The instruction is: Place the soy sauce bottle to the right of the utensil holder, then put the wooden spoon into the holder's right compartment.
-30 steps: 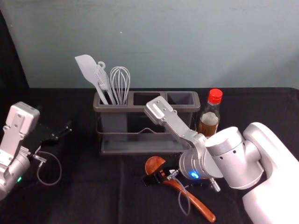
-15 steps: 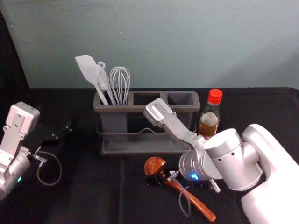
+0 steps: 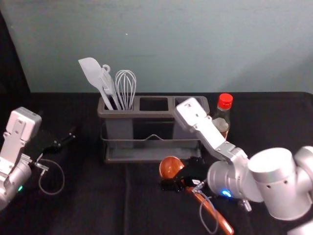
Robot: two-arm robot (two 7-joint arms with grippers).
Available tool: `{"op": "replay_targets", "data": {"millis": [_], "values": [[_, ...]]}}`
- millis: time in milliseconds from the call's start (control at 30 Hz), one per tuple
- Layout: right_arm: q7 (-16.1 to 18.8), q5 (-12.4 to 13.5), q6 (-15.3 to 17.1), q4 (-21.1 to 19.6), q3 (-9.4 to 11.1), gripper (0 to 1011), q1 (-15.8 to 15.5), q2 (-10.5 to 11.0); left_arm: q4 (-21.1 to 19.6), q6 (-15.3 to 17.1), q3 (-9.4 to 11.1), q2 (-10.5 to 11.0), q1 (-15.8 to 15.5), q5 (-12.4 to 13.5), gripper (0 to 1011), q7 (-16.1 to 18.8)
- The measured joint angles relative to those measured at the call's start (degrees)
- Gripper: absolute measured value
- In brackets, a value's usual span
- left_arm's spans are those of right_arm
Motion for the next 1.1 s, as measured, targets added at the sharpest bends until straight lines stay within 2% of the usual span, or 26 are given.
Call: {"op": "replay_targets", "data": {"millis": [33, 100, 133, 200, 367, 400, 433, 467, 500, 600, 633, 700, 1100], "values": [[0.0, 0.0, 0.0, 0.0, 0.0, 838, 0.0, 0.0, 0.0, 0.0, 0.0, 0.0, 0.0, 0.0, 1011, 0.0], [-0.5, 0.9, -2.6, -1.4, 1.4, 838, -1.8, 0.1, 0.0, 0.0, 0.0, 0.0, 0.0, 0.0, 1011, 0.0], [-0.8, 2.7, -6.0, -2.9, 3.0, 838, -3.7, 0.2, 0.0, 0.0, 0.0, 0.0, 0.0, 0.0, 1011, 0.0], [-1.0, 4.2, -8.7, -3.8, 4.4, 838, -5.2, 0.2, 0.0, 0.0, 0.0, 0.0, 0.0, 0.0, 1011, 0.0], [-1.8, 6.6, -15.0, -5.3, 6.6, 838, -8.1, 0.1, 0.0, 0.0, 0.0, 0.0, 0.0, 0.0, 1011, 0.0], [-1.8, 7.4, -17.8, -5.6, 7.2, 838, -9.0, 0.2, 0.0, 0.0, 0.0, 0.0, 0.0, 0.0, 1012, 0.0], [-1.8, 7.4, -17.8, -5.6, 7.2, 838, -9.0, 0.2, 0.0, 0.0, 0.0, 0.0, 0.0, 0.0, 1012, 0.0], [-2.0, 8.8, -23.2, -6.0, 8.0, 838, -10.7, 0.5, 0.0, 0.0, 0.0, 0.0, 0.0, 0.0, 1011, 0.0], [-2.0, 8.8, -23.2, -6.0, 8.0, 838, -10.7, 0.5, 0.0, 0.0, 0.0, 0.0, 0.0, 0.0, 1011, 0.0], [-3.5, 10.3, -34.0, -5.8, 8.4, 838, -13.3, 1.1, 0.0, 0.0, 0.0, 0.0, 0.0, 0.0, 1012, 0.0], [-3.6, 10.5, -35.7, -5.5, 8.4, 838, -13.6, 1.3, 0.0, 0.0, 0.0, 0.0, 0.0, 0.0, 1011, 0.0], [-3.7, 10.8, -36.9, -5.0, 8.2, 838, -13.7, 1.7, 0.0, 0.0, 0.0, 0.0, 0.0, 0.0, 1011, 0.0], [-3.8, 10.9, -36.9, -4.8, 8.0, 838, -13.6, 1.7, 0.0, 0.0, 0.0, 0.0, 0.0, 0.0, 1011, 0.0]]}}
